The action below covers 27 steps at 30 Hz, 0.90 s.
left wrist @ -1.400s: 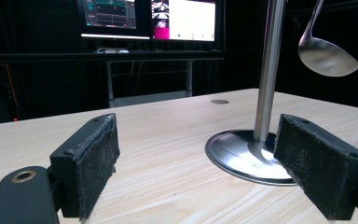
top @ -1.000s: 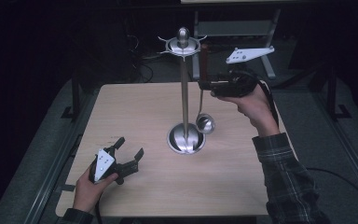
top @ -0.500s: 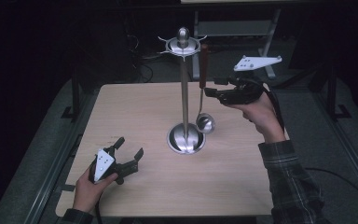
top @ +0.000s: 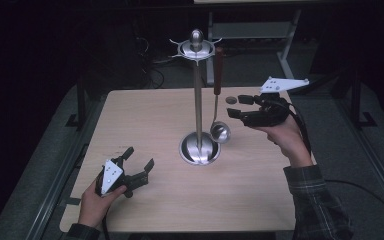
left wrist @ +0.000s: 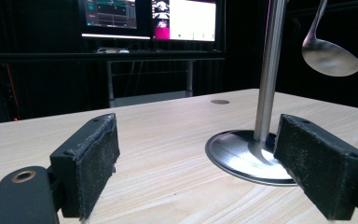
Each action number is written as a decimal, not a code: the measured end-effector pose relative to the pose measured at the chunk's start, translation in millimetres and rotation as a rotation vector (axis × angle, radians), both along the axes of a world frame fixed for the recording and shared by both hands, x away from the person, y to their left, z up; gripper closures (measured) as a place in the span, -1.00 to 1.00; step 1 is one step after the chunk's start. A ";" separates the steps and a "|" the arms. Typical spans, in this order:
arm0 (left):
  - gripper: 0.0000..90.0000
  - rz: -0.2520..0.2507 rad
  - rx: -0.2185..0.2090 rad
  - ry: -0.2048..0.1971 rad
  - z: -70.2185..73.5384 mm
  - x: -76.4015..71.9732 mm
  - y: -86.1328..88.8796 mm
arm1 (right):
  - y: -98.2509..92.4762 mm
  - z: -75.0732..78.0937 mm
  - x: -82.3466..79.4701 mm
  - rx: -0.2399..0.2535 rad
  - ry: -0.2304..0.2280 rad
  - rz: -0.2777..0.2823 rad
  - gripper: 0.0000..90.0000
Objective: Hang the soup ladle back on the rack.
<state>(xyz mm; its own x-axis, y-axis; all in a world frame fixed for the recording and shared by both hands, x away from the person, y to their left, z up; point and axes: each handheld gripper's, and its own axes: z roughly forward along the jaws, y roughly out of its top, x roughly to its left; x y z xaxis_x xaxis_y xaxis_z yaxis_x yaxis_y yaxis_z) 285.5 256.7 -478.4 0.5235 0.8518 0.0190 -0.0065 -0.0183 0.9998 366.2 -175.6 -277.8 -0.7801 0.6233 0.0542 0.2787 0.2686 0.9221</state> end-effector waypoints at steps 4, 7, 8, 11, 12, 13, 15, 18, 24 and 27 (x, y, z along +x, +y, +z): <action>-0.70 0.001 0.013 0.002 0.1 -0.2 1.0 | -4.8 -11.7 -3.5 -0.005 0.015 -0.012 -0.20; -0.70 0.000 0.000 0.000 0.0 0.0 0.1 | -9.0 -19.7 -5.3 -0.005 0.023 -0.020 -0.21; -0.70 0.001 0.000 -0.001 0.0 0.0 0.1 | -11.2 -24.1 -6.7 -0.002 0.033 -0.027 -0.21; -0.70 0.001 -0.006 0.003 -0.1 -0.3 -0.3 | -15.5 -32.9 -8.5 0.000 0.037 -0.038 -0.22; -0.70 0.001 -0.006 0.003 -0.1 -0.3 -0.4 | -16.6 -35.5 -9.3 0.002 0.042 -0.044 -0.23; -0.70 0.000 -0.004 0.003 -0.1 -0.2 -0.3 | -18.4 -39.6 -10.1 -0.001 0.050 -0.052 -0.24; -0.70 0.000 0.000 0.000 0.0 0.0 0.1 | -21.8 -45.3 -11.4 0.003 0.055 -0.061 -0.24; -0.70 -0.001 0.003 0.001 0.0 -0.1 0.3 | -27.5 -55.9 -14.5 0.023 0.071 -0.077 -0.23; -0.70 0.000 0.015 0.002 0.1 -0.2 0.9 | -34.0 -74.8 -21.5 0.022 0.093 -0.095 -0.21; -0.70 0.000 0.009 0.006 0.0 -0.5 0.5 | -36.0 -85.1 -24.0 0.012 0.114 -0.102 -0.21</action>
